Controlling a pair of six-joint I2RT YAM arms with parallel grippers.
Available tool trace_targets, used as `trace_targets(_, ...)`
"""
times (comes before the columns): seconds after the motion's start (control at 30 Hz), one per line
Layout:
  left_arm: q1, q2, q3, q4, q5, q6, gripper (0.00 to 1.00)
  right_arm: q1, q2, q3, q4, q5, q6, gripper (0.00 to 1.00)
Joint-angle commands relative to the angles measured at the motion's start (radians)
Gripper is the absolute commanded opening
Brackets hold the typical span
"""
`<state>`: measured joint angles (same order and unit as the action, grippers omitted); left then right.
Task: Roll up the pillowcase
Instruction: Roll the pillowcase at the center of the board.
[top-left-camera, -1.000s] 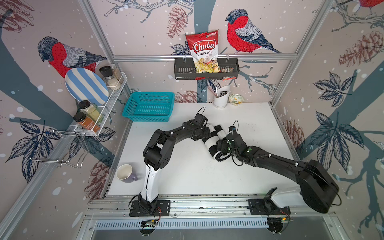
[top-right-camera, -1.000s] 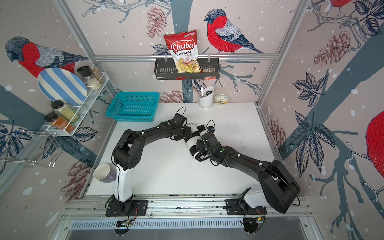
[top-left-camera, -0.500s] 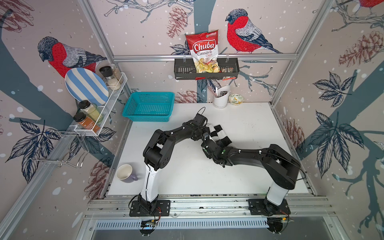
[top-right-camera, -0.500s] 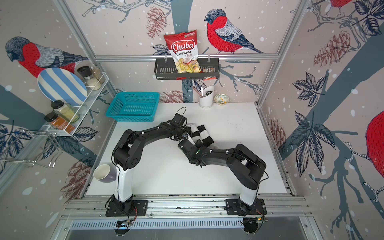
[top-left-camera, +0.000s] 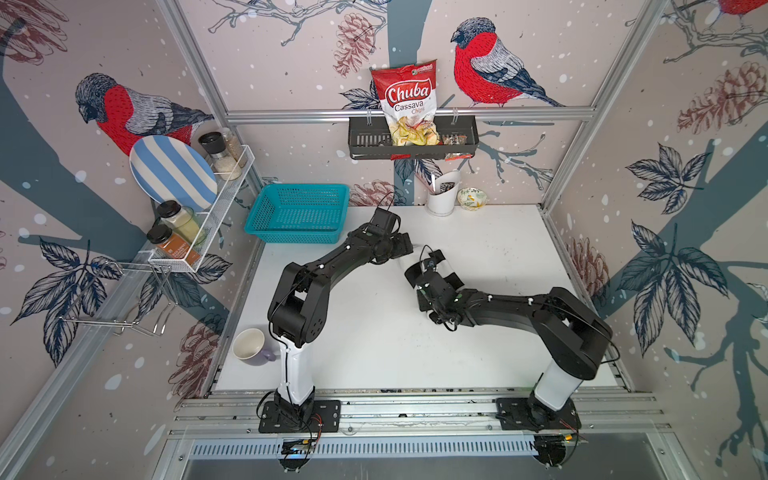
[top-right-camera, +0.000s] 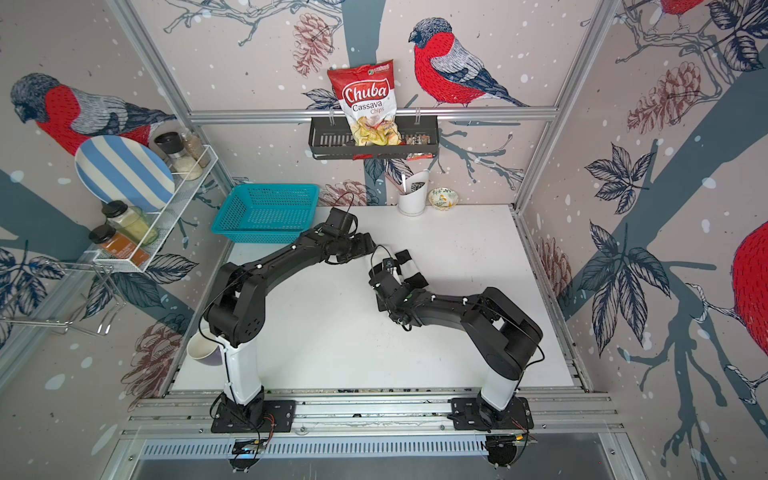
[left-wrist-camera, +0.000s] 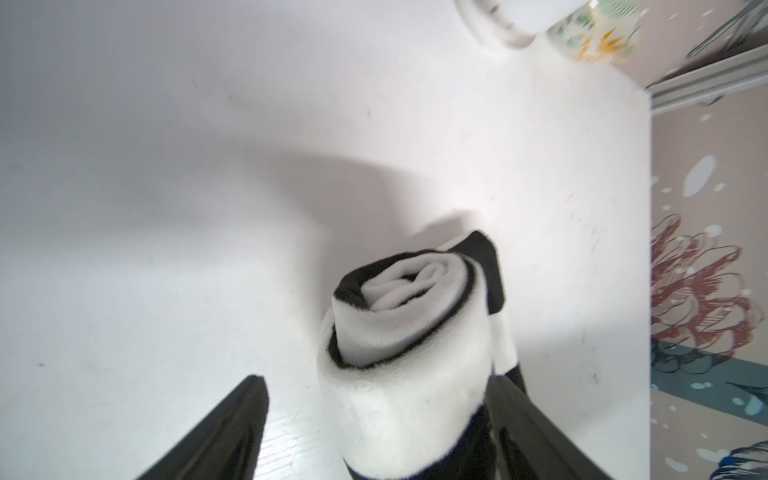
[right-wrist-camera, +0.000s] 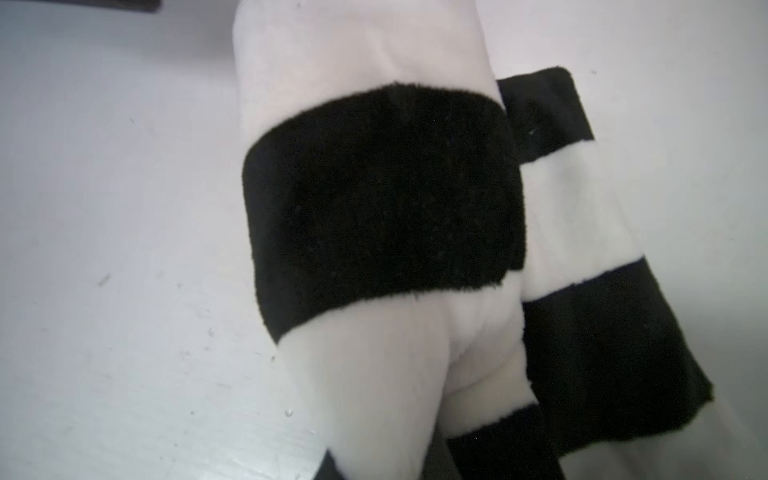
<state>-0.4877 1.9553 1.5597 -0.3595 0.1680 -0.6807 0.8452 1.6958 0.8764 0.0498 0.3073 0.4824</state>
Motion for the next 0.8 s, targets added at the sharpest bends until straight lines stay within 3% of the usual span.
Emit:
trace_targets(0.0,0.004,-0.015,0.014,-0.024,-0.006,0.01,0.85,-0.082,-0.051,-0.063,0.044,-0.244,0.147,0.0)
trace_targets(0.3,-0.043,0.036,-0.037,0.075,0.069,-0.057,0.85,-0.391,-0.088,-0.252,0.296,-0.684,0.319,0.0)
trace_targets(0.53,-0.126,0.153,0.034,0.132,0.106,-0.077,0.87,-0.549,-0.029,-0.283,0.35,-0.882,0.297,0.02)
trace_targets(0.6,-0.14,0.21,0.085,0.118,0.119,-0.08,0.79,-0.583,-0.006,-0.278,0.339,-0.911,0.276,0.05)
trace_targets(0.67,-0.148,0.259,0.133,0.087,0.116,-0.08,0.75,-0.596,-0.003,-0.257,0.293,-0.902,0.236,0.11)
trace_targets(0.77,-0.158,0.29,0.15,0.079,0.109,-0.082,0.68,-0.596,-0.04,-0.221,0.184,-0.812,0.164,0.46)
